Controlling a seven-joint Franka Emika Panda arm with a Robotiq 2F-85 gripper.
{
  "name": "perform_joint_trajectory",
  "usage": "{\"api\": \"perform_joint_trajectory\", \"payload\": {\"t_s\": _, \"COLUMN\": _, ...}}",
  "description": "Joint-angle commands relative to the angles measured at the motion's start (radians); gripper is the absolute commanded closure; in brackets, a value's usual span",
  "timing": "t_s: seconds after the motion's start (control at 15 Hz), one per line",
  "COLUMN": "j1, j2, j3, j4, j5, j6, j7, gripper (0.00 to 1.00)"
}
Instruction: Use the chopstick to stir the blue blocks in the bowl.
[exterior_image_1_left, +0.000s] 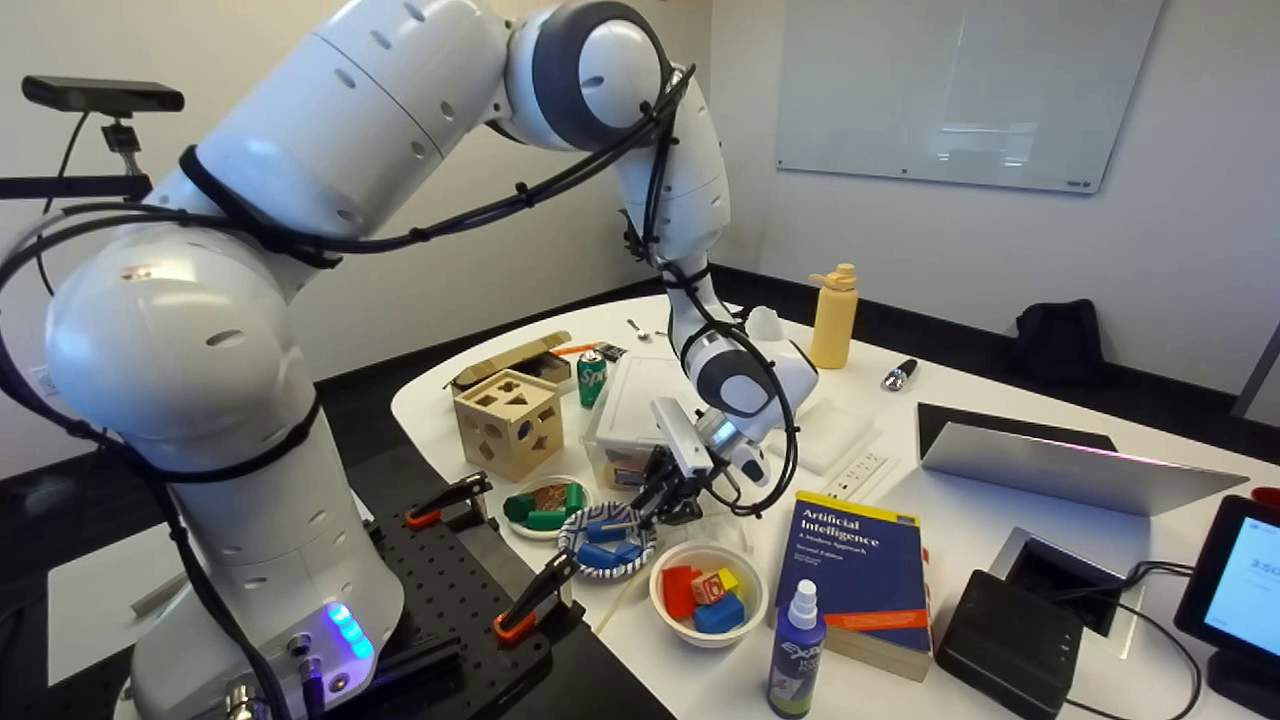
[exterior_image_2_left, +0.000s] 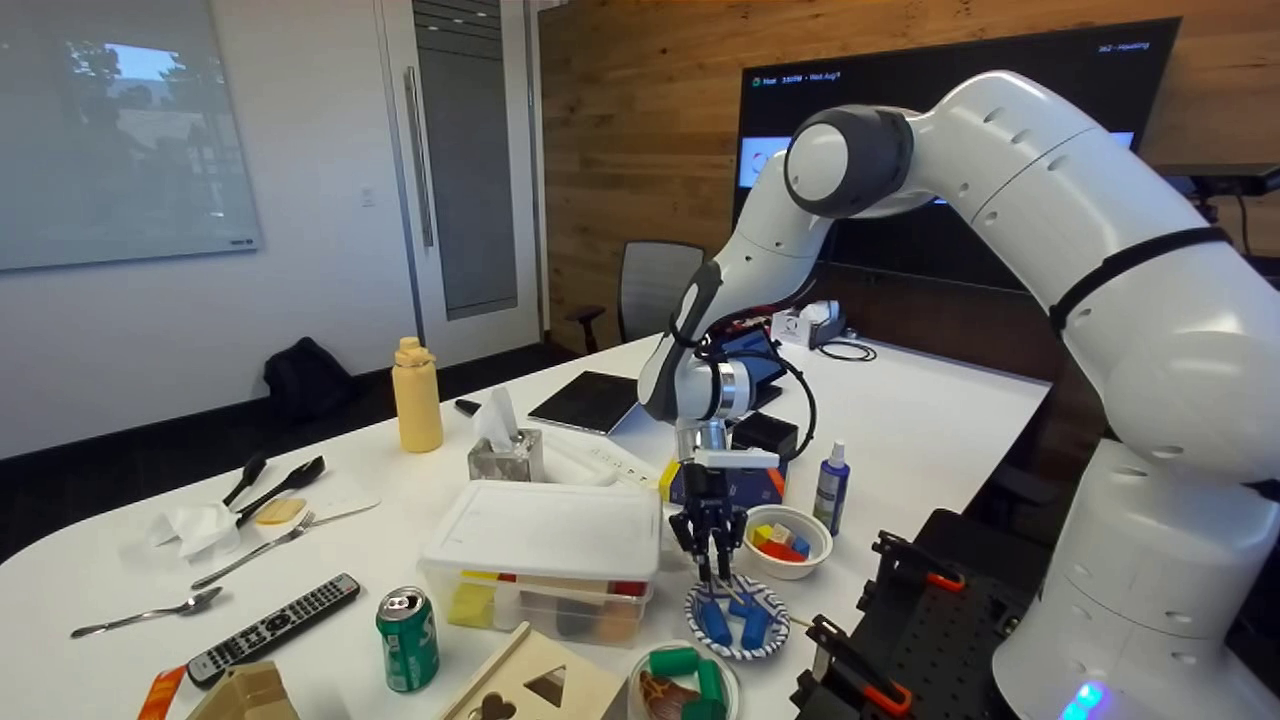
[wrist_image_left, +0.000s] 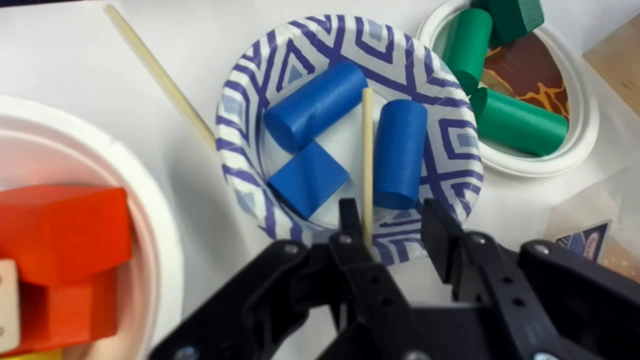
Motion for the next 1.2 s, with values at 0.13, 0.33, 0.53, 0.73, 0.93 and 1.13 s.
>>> {"api": "perform_joint_trajectory", "payload": {"t_s": 0.13, "j1": 0.045, "j2": -0.201, "j3": 0.06, "j4": -0.186, "j5": -0.017, "j6": 0.03, "j7": 0.054, "gripper": 0.16}}
{"api": "perform_joint_trajectory", "payload": {"t_s": 0.33, "j1": 0.095, "j2": -0.348, "j3": 0.048, "j4": -0.311, "j5": -0.02, "j6": 0.064, "j7": 0.132, "gripper": 0.0}}
{"api": "perform_joint_trajectory", "payload": {"t_s": 0.53, "j1": 0.145, "j2": -0.509, "j3": 0.034, "j4": -0.427, "j5": -0.041, "j6": 0.109, "j7": 0.234, "gripper": 0.0}}
{"api": "perform_joint_trajectory", "payload": {"t_s": 0.73, "j1": 0.188, "j2": -0.673, "j3": 0.036, "j4": -0.535, "j5": -0.098, "j6": 0.165, "j7": 0.313, "gripper": 0.0}}
{"api": "perform_joint_trajectory", "payload": {"t_s": 0.93, "j1": 0.219, "j2": -0.798, "j3": 0.049, "j4": -0.617, "j5": -0.145, "j6": 0.2, "j7": 0.38, "gripper": 0.0}}
{"api": "perform_joint_trajectory", "payload": {"t_s": 1.13, "j1": 0.231, "j2": -0.889, "j3": 0.058, "j4": -0.672, "j5": -0.183, "j6": 0.215, "j7": 0.423, "gripper": 0.0}}
